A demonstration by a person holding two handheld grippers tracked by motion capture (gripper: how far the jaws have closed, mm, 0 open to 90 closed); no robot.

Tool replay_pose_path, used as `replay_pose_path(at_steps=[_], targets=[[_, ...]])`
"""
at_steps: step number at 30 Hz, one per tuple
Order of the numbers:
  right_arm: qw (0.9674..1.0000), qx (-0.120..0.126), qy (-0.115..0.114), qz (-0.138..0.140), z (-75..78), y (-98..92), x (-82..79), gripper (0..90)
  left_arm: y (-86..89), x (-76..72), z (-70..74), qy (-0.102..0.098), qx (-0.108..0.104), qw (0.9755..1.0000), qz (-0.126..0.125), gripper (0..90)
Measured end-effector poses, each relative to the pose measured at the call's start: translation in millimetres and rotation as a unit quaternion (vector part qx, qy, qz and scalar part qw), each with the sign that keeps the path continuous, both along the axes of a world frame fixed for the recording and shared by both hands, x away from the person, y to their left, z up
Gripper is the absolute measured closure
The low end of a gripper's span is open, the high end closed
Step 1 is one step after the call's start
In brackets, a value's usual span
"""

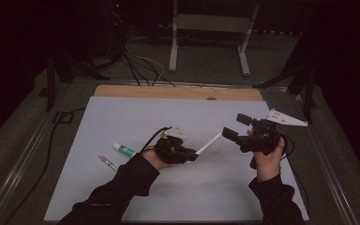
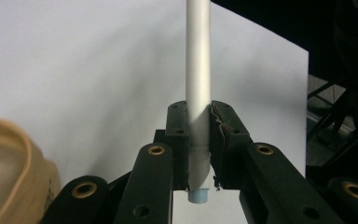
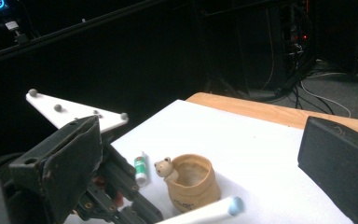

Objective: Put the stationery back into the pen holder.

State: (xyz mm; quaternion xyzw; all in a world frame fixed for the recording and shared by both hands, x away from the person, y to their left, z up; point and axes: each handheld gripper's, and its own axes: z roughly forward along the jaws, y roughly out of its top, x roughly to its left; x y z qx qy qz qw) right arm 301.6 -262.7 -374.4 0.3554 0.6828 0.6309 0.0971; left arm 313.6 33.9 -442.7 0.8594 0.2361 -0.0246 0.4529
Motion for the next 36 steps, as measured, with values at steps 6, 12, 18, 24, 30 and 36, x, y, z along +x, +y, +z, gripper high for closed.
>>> replay_pose_path(at_steps=[6, 12, 18, 24, 30, 36], targets=[[0.9997, 0.005, 0.016, 0.017, -8.0, 9.1, 2.8, 0.0, 16.8, -10.4, -3.8, -0.007, -0.019, 0.9997, 0.011, 79.9], [0.9995, 0.019, 0.02, 0.015, -15.2, 16.9, 2.0, 0.0, 31.5, -19.6, -9.6, -0.019, -0.044, 0.9984, 0.03, 79.8], [0.9989, 0.009, 0.039, 0.026, -25.5, 30.5, 3.3, 0.0, 46.5, -29.9, -15.7, -0.017, -0.065, 0.996, 0.059, 79.9], [0.9964, 0.018, 0.064, 0.053, -35.4, 46.5, 2.1, 0.0, 62.7, -39.2, -23.7, -0.015, -0.08, 0.9933, 0.083, 79.8], [0.9906, 0.029, 0.11, 0.076, -45.5, 66.6, 1.5, 0.0, 75.5, -46.9, -36.5, -0.017, -0.1, 0.9896, 0.102, 79.8], [0.9842, 0.035, 0.154, 0.08, -55.1, 84.6, 2.3, 8.3, 81.3, -55.7, -46.2, -0.041, -0.123, 0.9855, 0.109, 79.8]])
